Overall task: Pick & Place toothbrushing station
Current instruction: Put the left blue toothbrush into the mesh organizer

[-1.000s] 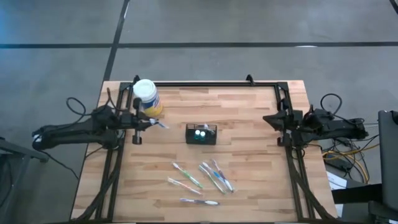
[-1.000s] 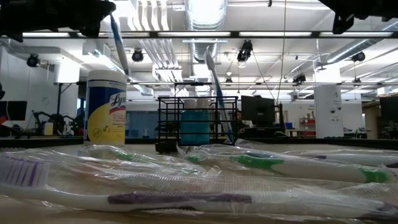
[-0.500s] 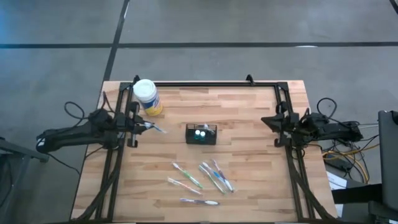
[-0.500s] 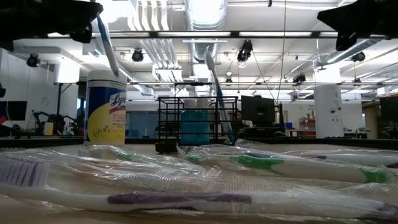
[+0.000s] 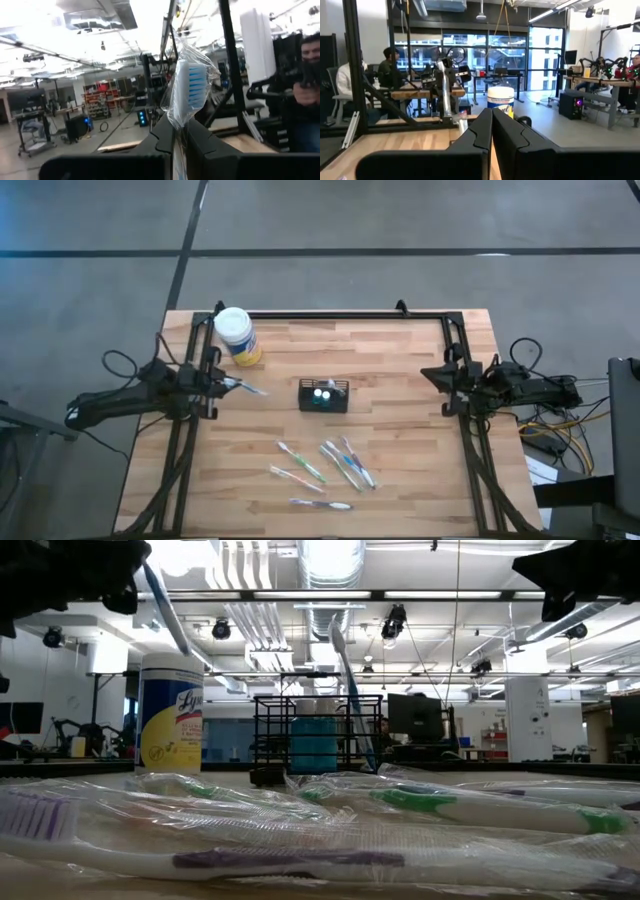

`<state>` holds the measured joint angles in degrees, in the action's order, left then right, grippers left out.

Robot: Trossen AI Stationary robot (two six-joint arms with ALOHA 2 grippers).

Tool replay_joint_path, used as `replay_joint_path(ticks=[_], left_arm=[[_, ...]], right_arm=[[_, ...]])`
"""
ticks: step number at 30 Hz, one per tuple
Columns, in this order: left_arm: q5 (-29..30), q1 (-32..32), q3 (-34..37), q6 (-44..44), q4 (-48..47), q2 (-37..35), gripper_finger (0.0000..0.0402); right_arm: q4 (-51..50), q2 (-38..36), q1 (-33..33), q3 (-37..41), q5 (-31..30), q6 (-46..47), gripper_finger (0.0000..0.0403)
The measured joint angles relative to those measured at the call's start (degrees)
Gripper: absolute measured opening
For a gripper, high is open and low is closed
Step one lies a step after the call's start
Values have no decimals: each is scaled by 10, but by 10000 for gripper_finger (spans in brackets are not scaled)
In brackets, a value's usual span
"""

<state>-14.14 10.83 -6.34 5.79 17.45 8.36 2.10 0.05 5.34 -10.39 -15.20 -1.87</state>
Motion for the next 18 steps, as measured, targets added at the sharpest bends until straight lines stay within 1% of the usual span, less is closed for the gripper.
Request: replay_joint_path(ticks=[4,7,14,18], left_arm=[[11,0,-46,-12,7,31,16],[12,0,-79,9,29,80,16],[11,9,-129,49,117,231,16],[-13,20,-146,53,161,321,16]], right_arm=[[2,1,0,0,0,-4,8],[8,0,0,0,0,-11,8],[34,0,0,0,0,-25,8],[33,0,0,-2,0,-26,8]])
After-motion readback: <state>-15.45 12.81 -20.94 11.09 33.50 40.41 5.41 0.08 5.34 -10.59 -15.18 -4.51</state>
